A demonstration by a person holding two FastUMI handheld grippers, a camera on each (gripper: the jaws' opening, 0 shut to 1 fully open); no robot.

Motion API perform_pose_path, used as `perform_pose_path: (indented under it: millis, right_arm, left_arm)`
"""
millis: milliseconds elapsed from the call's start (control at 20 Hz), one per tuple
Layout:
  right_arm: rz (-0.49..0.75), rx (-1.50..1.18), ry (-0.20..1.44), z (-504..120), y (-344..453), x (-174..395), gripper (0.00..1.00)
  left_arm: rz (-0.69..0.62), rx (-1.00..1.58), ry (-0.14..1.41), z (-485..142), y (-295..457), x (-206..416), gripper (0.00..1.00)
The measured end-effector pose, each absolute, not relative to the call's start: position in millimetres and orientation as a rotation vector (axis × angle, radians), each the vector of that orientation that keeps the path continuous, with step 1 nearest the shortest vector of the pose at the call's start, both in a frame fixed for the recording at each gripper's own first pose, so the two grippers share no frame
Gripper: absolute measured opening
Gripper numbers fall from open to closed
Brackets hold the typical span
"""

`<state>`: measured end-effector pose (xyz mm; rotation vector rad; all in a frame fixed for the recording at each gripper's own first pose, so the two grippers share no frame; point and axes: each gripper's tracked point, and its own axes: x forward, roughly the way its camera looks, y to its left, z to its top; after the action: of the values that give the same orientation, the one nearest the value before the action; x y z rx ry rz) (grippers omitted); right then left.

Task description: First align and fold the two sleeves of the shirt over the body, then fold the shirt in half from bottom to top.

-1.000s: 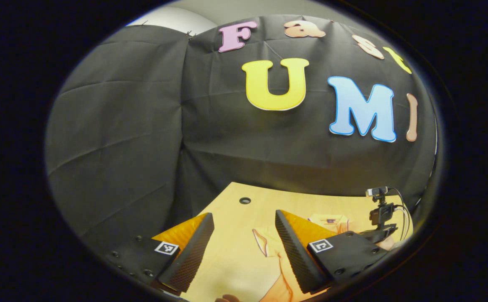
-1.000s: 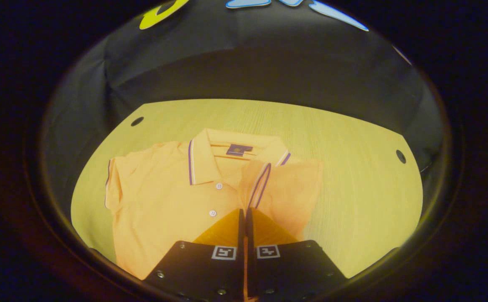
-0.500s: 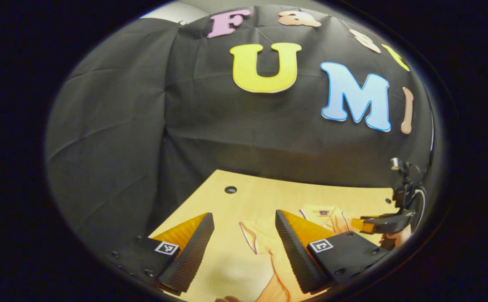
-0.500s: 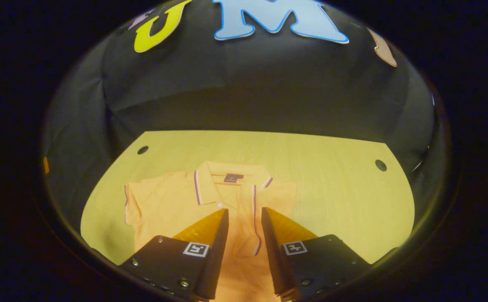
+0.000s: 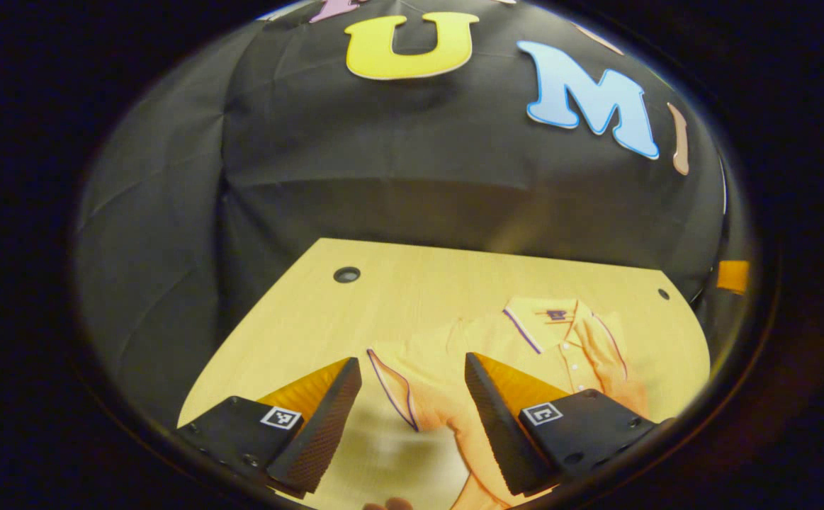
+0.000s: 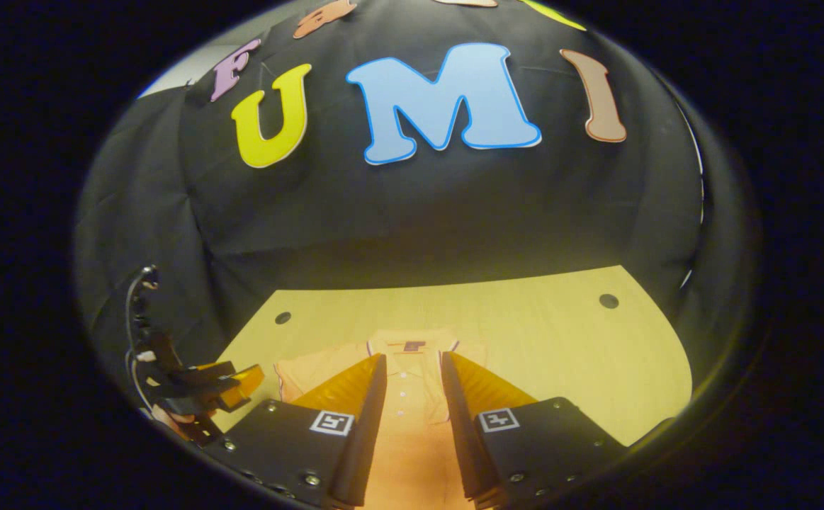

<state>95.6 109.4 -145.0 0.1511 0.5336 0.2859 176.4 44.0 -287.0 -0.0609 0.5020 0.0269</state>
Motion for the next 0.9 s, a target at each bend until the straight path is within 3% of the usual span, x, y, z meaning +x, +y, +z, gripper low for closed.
perform_pose_path:
  millis: [350,600,800,900]
  right_arm:
    - [0.184,0.137,0.542,-134,72,72,0.49]
    - [0.117,0.136,0.557,-137,48,64,0.46]
    - [0.097,0.146,0.570,-139,41,62,0.49]
    - [0.096,0.148,0.574,-140,40,62,0.49]
  left_arm:
    - [0.068,-0.108,0.610,-364,50,201,0.97]
    - [0.098,-0.116,0.655,-391,57,199,0.97]
    - [0.117,-0.051,0.655,-395,58,201,0.95]
    - [0.124,-0.051,0.642,-393,55,206,0.69]
